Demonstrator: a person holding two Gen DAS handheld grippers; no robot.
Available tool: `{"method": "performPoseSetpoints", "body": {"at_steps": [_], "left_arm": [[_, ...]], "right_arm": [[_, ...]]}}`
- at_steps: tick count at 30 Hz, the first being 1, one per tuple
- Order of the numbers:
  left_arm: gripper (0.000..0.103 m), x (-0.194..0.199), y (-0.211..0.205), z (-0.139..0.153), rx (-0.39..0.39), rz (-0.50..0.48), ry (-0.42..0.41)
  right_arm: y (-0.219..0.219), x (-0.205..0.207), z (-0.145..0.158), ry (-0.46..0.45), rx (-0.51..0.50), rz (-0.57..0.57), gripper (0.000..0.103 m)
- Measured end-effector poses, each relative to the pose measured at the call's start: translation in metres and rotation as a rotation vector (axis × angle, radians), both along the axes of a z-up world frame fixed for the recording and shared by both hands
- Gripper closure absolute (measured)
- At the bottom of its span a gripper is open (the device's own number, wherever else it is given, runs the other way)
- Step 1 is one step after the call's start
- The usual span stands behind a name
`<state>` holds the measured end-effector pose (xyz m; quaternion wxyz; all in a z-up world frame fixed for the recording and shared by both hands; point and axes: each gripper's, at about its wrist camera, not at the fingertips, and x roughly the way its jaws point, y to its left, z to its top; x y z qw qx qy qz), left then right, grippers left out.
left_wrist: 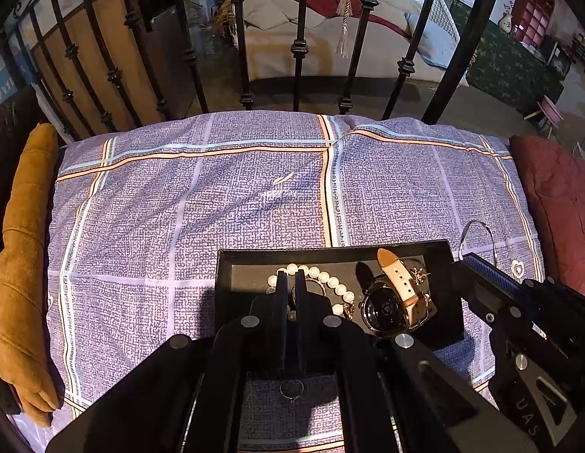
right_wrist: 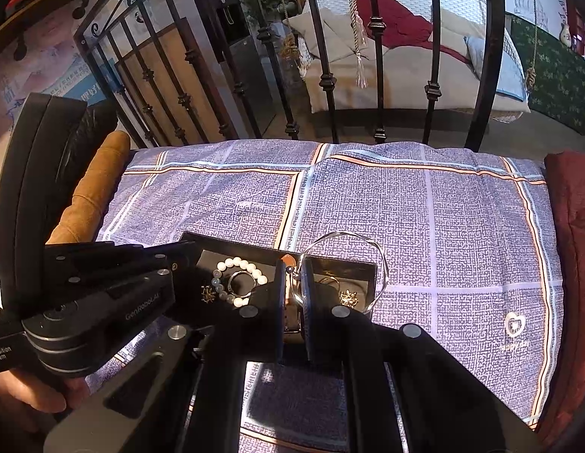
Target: Organize jewelry
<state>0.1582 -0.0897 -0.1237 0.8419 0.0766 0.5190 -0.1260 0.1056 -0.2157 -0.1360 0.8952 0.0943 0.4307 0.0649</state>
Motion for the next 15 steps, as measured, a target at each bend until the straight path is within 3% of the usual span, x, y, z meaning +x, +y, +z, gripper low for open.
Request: {"method": "performPoseSetpoints", "body": {"at_steps": [15], "left_arm": [[0.099, 0.0018, -0.0014, -0.0020, 0.005, -0.007, 0.003]], "right_arm": [[-0.0003, 0.0011, -0.0033, 0.014, -0.005, -0.001, 0.094]]}}
